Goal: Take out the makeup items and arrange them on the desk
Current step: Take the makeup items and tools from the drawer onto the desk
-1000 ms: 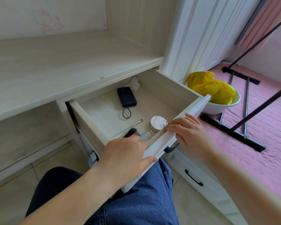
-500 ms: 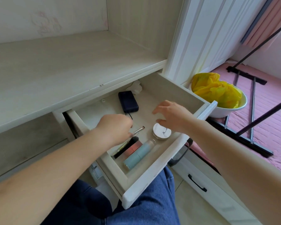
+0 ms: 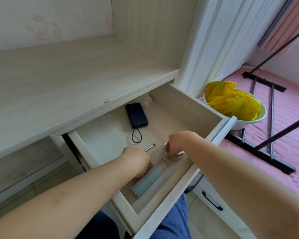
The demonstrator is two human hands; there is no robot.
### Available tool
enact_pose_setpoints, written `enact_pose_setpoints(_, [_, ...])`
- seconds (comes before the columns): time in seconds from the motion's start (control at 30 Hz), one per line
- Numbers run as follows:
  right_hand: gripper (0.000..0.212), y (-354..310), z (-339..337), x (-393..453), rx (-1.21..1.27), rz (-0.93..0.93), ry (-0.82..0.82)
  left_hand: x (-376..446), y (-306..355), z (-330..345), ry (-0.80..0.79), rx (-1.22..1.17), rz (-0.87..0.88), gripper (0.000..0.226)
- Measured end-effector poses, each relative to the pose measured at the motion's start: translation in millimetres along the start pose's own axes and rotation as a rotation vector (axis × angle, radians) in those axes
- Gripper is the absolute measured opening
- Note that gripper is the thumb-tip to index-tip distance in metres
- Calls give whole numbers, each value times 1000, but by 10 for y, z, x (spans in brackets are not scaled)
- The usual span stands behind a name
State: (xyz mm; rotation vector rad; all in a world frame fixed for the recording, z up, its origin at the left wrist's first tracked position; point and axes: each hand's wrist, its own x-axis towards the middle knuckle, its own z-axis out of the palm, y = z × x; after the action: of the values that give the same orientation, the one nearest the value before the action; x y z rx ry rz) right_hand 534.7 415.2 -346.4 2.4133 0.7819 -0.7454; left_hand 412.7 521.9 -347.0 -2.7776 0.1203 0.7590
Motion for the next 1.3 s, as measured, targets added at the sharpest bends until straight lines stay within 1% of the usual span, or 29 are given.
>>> enact_pose_setpoints(0.03, [37, -16, 3, 11, -11, 4, 7, 13, 2, 13, -6, -7, 0, 30])
enact_pose_setpoints(0.1, [56, -40, -10, 22, -30, 17, 27, 31, 5, 8, -27, -21, 6, 30])
enact_pose_setpoints(0.17, [66, -60, 7, 36, -36, 39, 33, 44, 11, -29, -58, -19, 13, 29])
enact_pose_setpoints(0.23, [69, -70, 50, 71, -29, 48, 30, 64, 35, -57, -85, -13, 27, 31])
enact_pose_setpoints(0.33, [75, -77, 87, 127, -40, 42, 25, 104, 70, -41, -109, 57, 62, 40])
enact_pose_setpoints(0.4, [72, -76, 115, 149, -60, 34, 24, 149, 72, -6, -90, 67, 50, 37])
enact_pose_setpoints(0.5, [67, -57, 109, 143, -30, 34, 78, 173, 11, 0, -48, -55, -9, 27])
enact_pose_setpoints(0.57, [63, -40, 61, 100, 56, 17, 120, 145, -46, -51, 15, -152, -27, 19])
enact_pose_setpoints(0.63, [58, -24, 12, 43, 171, -2, 159, 96, -128, -85, 91, -242, -28, 5])
enact_pose_setpoints(0.7, [53, -13, -43, -40, 306, -30, 243, 25, -267, -107, 175, -364, -35, 15])
enact_pose_setpoints(0.73, [53, -2, -79, -93, 356, -57, 300, -32, -348, -121, 227, -439, -44, 14])
enact_pose_setpoints(0.77, [55, 2, -136, -161, 377, -90, 362, -113, -443, -143, 293, -510, -53, 13])
enact_pose_setpoints(0.83, [62, 28, -250, -312, 390, -149, 482, -310, -625, -221, 433, -626, -72, 16])
enact_pose_setpoints(0.9, [68, 21, -402, -480, 402, -199, 606, -559, -810, -302, 566, -703, -96, 18])
enact_pose_setpoints(0.97, [71, -9, -570, -653, 429, -240, 693, -821, -977, -378, 666, -758, -131, 20])
enact_pose_setpoints(1.07, [72, -146, -876, -883, 462, -324, 781, -1194, -1237, -430, 778, -832, -208, 21])
enact_pose_setpoints(1.13, [71, -276, -1055, -1020, 489, -380, 849, -1409, -1378, -424, 833, -878, -264, 18])
enact_pose_setpoints(1.23, [71, -574, -1338, -1159, 553, -474, 978, -1756, -1652, -356, 921, -984, -350, 12])
enact_pose_setpoints(1.3, [71, -814, -1518, -1212, 570, -541, 1020, -1950, -1861, -278, 970, -1031, -415, 10])
